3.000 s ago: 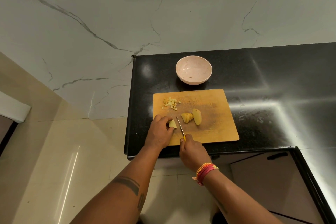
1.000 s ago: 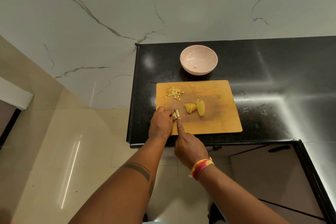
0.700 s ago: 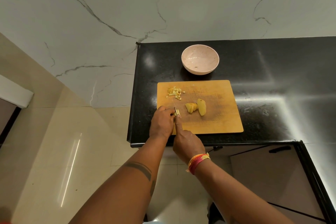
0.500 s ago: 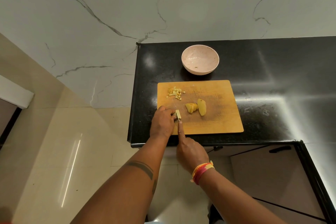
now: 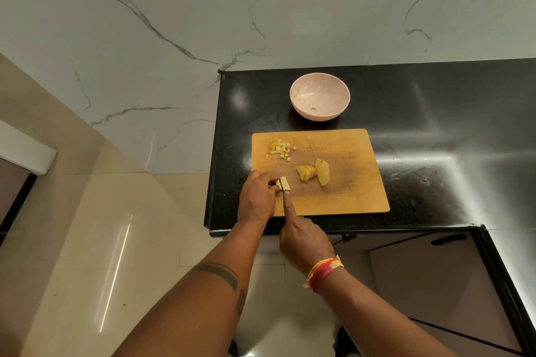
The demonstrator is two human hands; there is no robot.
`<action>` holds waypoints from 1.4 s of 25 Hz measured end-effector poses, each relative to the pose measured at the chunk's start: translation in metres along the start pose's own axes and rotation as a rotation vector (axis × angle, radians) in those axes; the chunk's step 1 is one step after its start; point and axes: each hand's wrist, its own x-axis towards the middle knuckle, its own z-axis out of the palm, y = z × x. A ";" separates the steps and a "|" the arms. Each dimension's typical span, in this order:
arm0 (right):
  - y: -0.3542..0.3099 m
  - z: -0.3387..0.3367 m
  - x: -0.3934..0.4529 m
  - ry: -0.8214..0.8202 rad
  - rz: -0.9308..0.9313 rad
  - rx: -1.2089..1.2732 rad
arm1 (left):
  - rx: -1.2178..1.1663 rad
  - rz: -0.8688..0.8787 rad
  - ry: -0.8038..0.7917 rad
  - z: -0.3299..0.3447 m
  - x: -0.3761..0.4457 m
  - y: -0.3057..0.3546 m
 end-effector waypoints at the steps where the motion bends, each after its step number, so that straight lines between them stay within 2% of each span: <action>1: -0.002 0.000 0.003 0.004 0.000 -0.010 | -0.002 0.000 -0.003 0.000 0.001 0.000; 12: 0.006 -0.002 0.022 -0.058 -0.054 -0.024 | -0.002 -0.040 0.019 0.004 0.003 0.003; 19: 0.022 0.003 -0.012 -0.093 -0.028 -0.045 | 0.022 -0.068 0.014 0.004 0.004 0.004; 28: 0.033 -0.011 0.002 0.063 0.008 0.127 | 0.018 -0.108 0.015 0.013 -0.005 0.016; 35: 0.034 -0.011 0.012 0.023 0.006 0.122 | 0.159 0.006 -0.077 0.012 0.006 0.017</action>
